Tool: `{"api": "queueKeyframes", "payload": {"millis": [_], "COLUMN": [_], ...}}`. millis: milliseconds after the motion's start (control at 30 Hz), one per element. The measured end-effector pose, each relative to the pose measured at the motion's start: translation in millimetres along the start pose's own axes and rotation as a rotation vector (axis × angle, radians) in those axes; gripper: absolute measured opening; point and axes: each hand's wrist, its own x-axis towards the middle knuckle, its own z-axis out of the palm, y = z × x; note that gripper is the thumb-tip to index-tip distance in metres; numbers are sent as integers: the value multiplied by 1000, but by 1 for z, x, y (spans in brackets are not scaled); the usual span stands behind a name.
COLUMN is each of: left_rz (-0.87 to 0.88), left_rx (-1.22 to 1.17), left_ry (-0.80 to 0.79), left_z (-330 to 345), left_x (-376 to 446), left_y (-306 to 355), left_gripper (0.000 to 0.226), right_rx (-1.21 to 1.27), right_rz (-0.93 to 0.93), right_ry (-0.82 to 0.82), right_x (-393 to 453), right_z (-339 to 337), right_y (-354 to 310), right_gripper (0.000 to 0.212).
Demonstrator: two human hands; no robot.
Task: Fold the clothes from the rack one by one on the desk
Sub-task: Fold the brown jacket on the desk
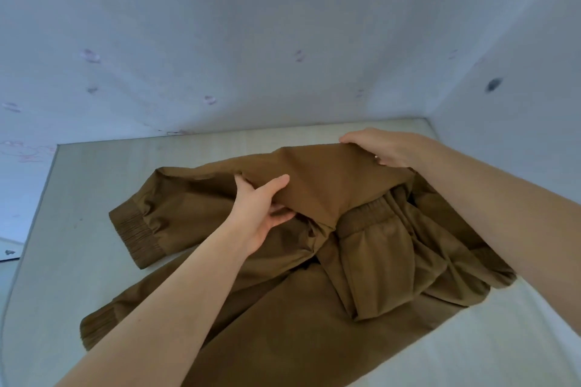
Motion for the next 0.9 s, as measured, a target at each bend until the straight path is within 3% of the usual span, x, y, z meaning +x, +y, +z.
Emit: {"api": "queueKeyframes", "payload": {"millis": [100, 267, 367, 433, 567, 667, 767, 833, 900], "left_rz": [82, 183, 178, 122, -75, -122, -128, -146, -158], "left_rx": [150, 314, 539, 601, 541, 606, 629, 639, 616], "left_ry": [-28, -94, -148, -176, -128, -104, -97, -93, -93], "left_z": [14, 37, 36, 33, 29, 25, 24, 21, 20], "left_x": [-16, -54, -71, -80, -85, -82, -79, -76, -74], "left_y": [-3, -19, -42, -60, -92, -108, -113, -116, -116], "left_gripper": [83, 55, 35, 27, 23, 36, 34, 32, 36], "right_rx": [42, 74, 54, -22, -364, -549, -473, -387, -334], "right_rz": [-41, -208, -208, -126, 114, 105, -107, -172, -93], "right_ry": [-3, 199, 261, 219, 16, 118, 399, 370, 229], "right_x": [-29, -91, -123, -132, -120, -105, -87, -75, -66], "right_z": [-13, -26, -19, -4, 34, 40, 41, 47, 55], "right_y": [14, 61, 103, 134, 174, 180, 168, 152, 136], "right_gripper": [31, 13, 23, 37, 54, 48, 31, 29, 46]}}
